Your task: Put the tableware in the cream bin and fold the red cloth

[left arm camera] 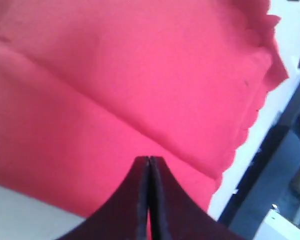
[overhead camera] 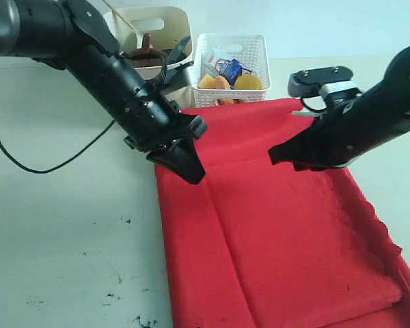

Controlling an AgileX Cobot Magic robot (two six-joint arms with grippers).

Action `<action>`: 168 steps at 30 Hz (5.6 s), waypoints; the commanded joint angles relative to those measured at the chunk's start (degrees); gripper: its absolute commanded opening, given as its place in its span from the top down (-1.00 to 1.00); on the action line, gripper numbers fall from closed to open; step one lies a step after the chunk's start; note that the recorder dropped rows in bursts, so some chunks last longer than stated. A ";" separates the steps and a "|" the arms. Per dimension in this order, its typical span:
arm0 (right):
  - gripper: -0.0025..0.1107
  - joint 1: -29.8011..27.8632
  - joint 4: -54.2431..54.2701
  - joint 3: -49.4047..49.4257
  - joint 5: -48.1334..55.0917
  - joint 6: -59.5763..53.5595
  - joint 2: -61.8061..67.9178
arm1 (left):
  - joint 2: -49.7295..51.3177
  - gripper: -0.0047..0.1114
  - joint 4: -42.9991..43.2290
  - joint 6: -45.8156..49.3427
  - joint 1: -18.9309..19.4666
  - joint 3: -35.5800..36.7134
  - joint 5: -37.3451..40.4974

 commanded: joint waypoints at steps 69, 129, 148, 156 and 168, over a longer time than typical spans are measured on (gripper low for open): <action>0.96 -8.55 -50.01 -3.82 10.96 45.83 15.92 | -44.72 0.92 34.22 -25.64 9.64 19.09 -17.33; 0.96 -12.43 -40.29 -3.69 -1.36 37.40 15.41 | -51.21 0.92 30.80 -24.82 9.64 20.05 -18.55; 0.96 -14.18 -40.58 -16.24 1.37 32.74 23.26 | -51.29 0.92 25.97 -22.59 9.64 20.05 -18.07; 0.96 -14.18 -40.27 -27.85 6.48 28.17 28.52 | -51.29 0.92 24.67 -21.89 9.64 20.05 -18.07; 0.96 -14.18 -38.04 -41.08 12.74 25.76 34.95 | -51.29 0.92 21.93 -20.49 9.64 20.05 -17.95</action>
